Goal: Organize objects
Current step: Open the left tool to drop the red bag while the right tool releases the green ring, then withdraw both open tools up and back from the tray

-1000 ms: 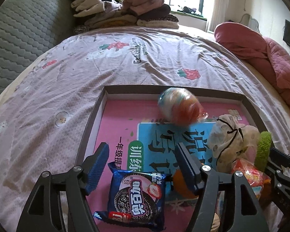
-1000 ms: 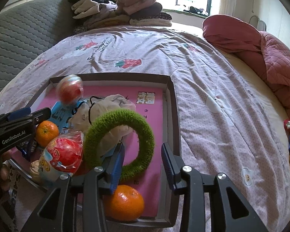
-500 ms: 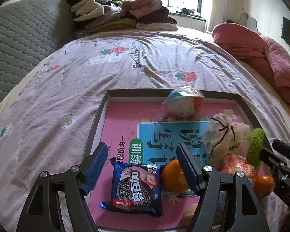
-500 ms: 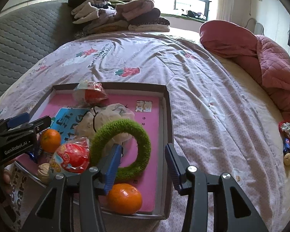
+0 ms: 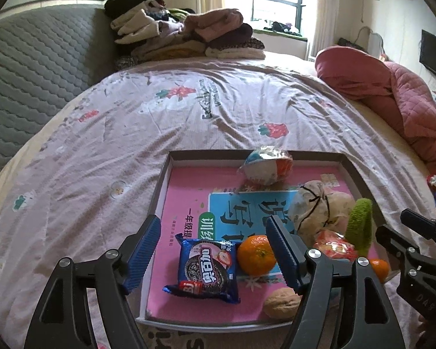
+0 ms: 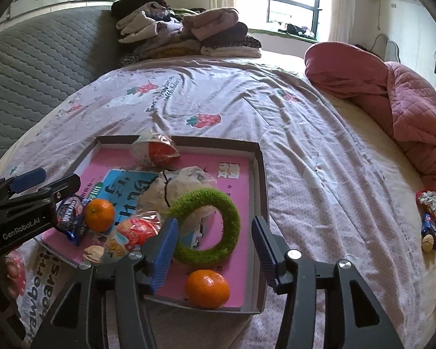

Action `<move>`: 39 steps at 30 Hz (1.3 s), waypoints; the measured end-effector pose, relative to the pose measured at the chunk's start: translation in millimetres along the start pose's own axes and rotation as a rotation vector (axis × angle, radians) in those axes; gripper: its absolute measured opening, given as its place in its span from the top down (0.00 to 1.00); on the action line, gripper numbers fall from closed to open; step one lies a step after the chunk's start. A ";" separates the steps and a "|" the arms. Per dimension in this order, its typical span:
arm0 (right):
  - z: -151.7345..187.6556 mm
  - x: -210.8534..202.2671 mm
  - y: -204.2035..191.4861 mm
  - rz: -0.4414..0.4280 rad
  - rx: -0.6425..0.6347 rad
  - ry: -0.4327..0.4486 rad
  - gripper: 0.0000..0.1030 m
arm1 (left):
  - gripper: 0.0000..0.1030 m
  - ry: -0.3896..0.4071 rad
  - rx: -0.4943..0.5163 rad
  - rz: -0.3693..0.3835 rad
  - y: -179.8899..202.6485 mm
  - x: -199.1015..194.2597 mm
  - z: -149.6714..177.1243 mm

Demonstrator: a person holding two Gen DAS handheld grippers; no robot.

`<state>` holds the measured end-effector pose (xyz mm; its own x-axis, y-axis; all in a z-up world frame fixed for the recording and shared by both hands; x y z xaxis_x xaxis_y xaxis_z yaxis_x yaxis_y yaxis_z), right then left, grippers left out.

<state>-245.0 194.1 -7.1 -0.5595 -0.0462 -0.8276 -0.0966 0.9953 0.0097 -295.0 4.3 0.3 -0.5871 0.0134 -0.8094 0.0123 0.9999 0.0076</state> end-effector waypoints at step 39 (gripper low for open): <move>3.5 -94.0 -17.3 0.019 -0.030 0.162 0.33 | 0.23 0.127 0.005 -0.010 4.0 -109.6 17.6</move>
<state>-187.9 181.5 68.5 -0.6866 -0.0435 -0.7257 -0.1085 0.9932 0.0432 -216.3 6.8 78.7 -0.6848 0.0040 -0.7287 0.0097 0.9999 -0.0036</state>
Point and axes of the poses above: each gripper's, at about its wrist camera, not at the fingertips, and x roughly the way its jaws point, y to its right, z to its underside, the point moved 1 cm from there along x, roughly the way its jaws point, and after that the axes turned 9 degrees about -y, right-handed, at the moved point
